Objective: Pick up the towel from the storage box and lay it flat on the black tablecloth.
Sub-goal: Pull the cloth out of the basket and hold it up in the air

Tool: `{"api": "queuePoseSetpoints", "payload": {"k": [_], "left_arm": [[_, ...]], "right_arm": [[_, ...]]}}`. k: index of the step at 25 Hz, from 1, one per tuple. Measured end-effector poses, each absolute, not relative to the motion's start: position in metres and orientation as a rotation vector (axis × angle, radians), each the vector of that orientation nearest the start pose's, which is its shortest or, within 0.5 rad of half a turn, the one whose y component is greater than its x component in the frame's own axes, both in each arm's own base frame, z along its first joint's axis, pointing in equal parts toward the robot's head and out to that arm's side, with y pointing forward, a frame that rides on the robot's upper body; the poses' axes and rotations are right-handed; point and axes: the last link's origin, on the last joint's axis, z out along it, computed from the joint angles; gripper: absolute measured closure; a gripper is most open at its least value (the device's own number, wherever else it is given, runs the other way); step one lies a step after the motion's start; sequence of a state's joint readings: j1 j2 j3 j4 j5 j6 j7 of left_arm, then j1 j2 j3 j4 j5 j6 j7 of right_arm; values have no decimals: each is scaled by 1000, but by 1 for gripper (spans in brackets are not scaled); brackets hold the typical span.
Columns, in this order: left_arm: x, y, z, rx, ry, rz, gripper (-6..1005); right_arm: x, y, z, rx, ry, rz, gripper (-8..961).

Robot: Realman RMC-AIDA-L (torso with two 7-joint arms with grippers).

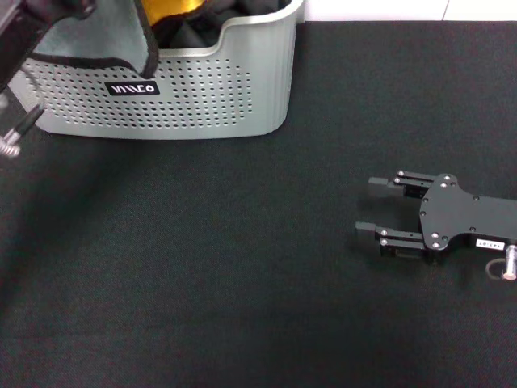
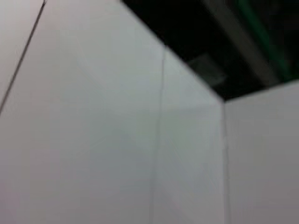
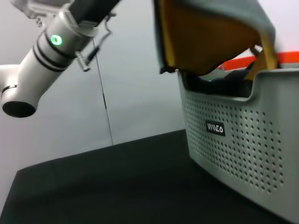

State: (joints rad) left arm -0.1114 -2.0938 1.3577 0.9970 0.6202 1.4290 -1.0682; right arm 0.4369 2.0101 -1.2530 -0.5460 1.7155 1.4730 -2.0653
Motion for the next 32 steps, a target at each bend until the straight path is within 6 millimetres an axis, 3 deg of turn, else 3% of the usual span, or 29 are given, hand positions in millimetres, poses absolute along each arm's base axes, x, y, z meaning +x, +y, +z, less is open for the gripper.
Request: {"api": "queuePoseSetpoints", "payload": {"k": [14,19,21,32], "left_arm": [[-186,245,86,-2036,-64,-1912,956],[-187,247,84,-2039,-77,-1911,955],[-191,250,79,-2034,-93,-1895,955],[-205,275,36,-1998,-171,-1797,955]], "right_arm": [[242,311,-25,-2687,195,930,313],[238,309,-22,-2663,157,985,314],[231,304,-17,-2641,95,1081,315],[202,289,-8,-2530,-132,1378,318]]}}
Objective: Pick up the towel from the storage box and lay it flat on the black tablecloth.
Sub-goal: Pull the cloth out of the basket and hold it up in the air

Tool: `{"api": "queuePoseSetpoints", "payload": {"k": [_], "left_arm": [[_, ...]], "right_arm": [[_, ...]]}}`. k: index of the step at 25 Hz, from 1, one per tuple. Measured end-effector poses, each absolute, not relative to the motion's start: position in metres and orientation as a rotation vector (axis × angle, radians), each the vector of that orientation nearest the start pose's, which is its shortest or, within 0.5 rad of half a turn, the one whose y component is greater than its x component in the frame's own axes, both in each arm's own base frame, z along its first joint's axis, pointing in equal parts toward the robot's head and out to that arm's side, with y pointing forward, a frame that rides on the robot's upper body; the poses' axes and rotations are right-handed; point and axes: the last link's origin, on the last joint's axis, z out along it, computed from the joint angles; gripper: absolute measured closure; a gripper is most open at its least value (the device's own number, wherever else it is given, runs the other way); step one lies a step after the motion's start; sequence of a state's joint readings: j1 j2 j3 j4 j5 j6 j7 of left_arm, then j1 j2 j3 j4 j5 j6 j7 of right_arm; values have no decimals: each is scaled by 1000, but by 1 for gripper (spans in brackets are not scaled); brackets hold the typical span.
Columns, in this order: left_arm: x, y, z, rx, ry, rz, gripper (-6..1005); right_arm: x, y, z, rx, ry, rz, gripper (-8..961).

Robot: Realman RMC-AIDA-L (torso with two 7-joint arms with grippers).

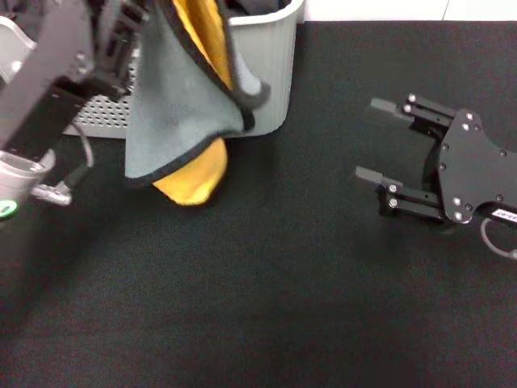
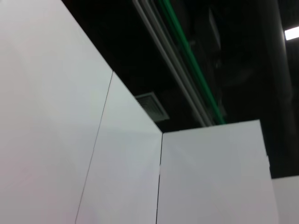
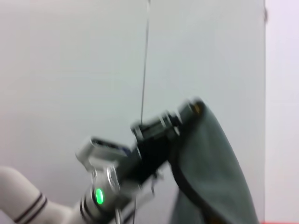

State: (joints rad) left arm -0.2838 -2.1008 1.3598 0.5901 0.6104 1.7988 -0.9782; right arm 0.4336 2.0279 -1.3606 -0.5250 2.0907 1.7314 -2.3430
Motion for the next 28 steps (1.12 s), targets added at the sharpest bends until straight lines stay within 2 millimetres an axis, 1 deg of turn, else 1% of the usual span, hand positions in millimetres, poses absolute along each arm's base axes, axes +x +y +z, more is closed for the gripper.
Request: {"api": "queuePoseSetpoints", "payload": {"k": [4,7,10,13,14,15,20,28], "left_arm": [[-204,279,21,-2000,-164,-1764,955],[-201,279,13,-1999,-162,-1760,955],[-200,278,8,-1994,-156,-1758,954],[-198,275,4,-1993,-138,-1753,954],[-198,274,2,-1988,-131,-1751,954],[-197,273,1,-1982,-127,-1749,954],[-195,270,-7,-1977,-124,-1737,954],[-195,269,-9,-1983,-132,-1736,954]], "right_arm": [[190,289,-9,-2474,-186,1444,319],[181,290,-13,-2447,-227,1470,320],[171,290,-20,-2442,-267,1490,321],[168,290,-20,-2439,-281,1499,322],[162,291,-22,-2434,-298,1511,322],[160,292,-22,-2429,-297,1513,322],[158,296,-23,-2392,-286,1508,323],[159,301,-23,-2358,-240,1484,326]]}}
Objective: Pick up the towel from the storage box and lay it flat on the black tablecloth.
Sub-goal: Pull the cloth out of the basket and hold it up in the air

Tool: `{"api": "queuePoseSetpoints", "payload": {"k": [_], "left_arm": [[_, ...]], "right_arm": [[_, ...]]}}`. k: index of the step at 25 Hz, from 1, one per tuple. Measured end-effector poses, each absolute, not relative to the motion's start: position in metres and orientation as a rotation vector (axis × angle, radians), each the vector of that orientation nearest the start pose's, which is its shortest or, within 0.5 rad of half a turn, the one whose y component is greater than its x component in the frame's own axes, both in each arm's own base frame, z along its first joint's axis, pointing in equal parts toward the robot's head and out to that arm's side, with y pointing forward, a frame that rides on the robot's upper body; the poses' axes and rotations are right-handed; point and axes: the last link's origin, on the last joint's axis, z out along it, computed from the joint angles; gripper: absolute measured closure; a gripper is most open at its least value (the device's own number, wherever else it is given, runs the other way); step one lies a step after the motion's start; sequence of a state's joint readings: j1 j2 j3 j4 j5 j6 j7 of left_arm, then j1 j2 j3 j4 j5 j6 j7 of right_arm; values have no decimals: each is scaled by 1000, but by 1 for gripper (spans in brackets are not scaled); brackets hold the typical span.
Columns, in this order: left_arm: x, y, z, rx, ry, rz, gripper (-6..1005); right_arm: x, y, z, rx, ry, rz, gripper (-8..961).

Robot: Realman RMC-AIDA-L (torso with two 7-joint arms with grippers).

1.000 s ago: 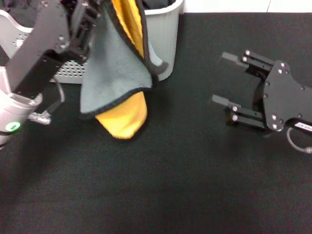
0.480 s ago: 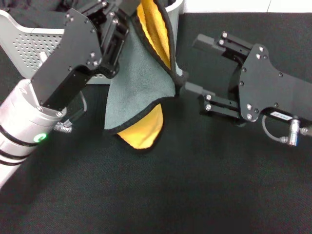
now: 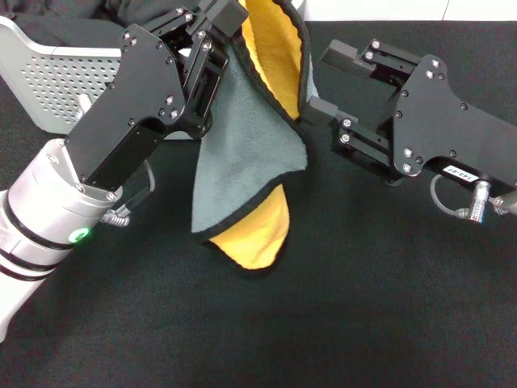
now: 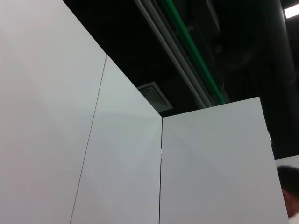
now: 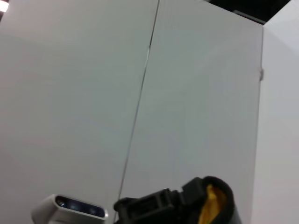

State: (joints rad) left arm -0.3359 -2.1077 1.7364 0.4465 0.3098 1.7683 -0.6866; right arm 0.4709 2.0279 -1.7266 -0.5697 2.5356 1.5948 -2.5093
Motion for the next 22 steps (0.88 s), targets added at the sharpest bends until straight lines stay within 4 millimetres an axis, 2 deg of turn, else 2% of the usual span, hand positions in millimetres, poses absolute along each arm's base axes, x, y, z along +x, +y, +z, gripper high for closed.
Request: {"api": "queuePoseSetpoints", "payload": {"k": [1,6,12,18,22], "left_arm": [[-195,269,-9,-1982,-132,-1736,954],[-194,270,-9,-1978,-131,-1738,953],[-192,271,-9,-1979,-122,-1743,953],[-190,274,-10,-1986,-123,-1737,953],[-192,274,-9,-1979,-123,-1721,953]], "right_arm": [[160,301,-23,-2355,-235,1482,326],[166,303,-23,-2340,-194,1453,474],[174,309,-24,-2300,-133,1391,509],[164,307,-40,-2378,-170,1358,501],[157,298,-41,-2391,-217,1407,499]]}}
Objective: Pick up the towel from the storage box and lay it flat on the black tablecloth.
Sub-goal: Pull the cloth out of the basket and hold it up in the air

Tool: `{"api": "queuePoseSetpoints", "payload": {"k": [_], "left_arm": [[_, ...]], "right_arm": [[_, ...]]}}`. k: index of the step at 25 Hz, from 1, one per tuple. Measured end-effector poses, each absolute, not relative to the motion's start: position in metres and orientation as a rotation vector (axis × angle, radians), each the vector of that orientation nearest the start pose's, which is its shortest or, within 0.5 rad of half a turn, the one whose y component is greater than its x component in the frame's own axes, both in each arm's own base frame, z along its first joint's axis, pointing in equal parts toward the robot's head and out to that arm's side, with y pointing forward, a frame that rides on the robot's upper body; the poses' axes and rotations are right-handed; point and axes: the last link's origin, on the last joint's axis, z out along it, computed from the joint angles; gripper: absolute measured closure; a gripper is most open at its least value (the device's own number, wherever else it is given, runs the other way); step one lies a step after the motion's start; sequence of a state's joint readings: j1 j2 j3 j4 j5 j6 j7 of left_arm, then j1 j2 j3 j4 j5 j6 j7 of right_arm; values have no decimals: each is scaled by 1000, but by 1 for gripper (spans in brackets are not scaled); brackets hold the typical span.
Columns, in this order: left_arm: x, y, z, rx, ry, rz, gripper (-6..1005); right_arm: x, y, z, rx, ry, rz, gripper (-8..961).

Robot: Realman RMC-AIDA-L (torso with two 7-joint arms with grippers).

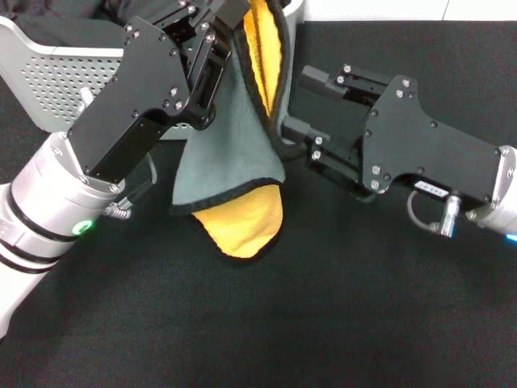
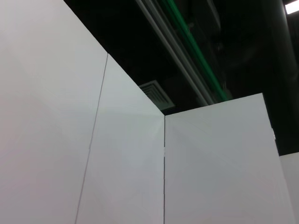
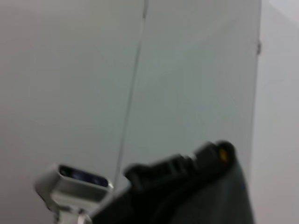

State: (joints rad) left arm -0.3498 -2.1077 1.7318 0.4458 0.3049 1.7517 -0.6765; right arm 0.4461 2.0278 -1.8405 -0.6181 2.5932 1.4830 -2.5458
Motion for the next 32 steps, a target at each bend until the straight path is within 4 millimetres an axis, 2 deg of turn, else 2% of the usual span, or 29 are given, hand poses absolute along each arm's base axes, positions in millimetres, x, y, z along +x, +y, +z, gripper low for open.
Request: {"api": "queuePoseSetpoints", "payload": {"k": [4,11,22,32], "left_arm": [[-195,274,-10,-1968,-118,-1701,953],[-195,275,-11,-1969,-116,-1688,952],[-190,272,-16,-2001,-109,-1711,952],[-192,272,-13,-1972,-124,-1716,951]], "right_arm": [[151,288,-42,-2399,-271,1451,498],[149,282,-45,-2406,-318,1457,496],[157,290,-46,-2315,-294,1367,495],[169,284,-39,-2232,-234,1372,497]]}}
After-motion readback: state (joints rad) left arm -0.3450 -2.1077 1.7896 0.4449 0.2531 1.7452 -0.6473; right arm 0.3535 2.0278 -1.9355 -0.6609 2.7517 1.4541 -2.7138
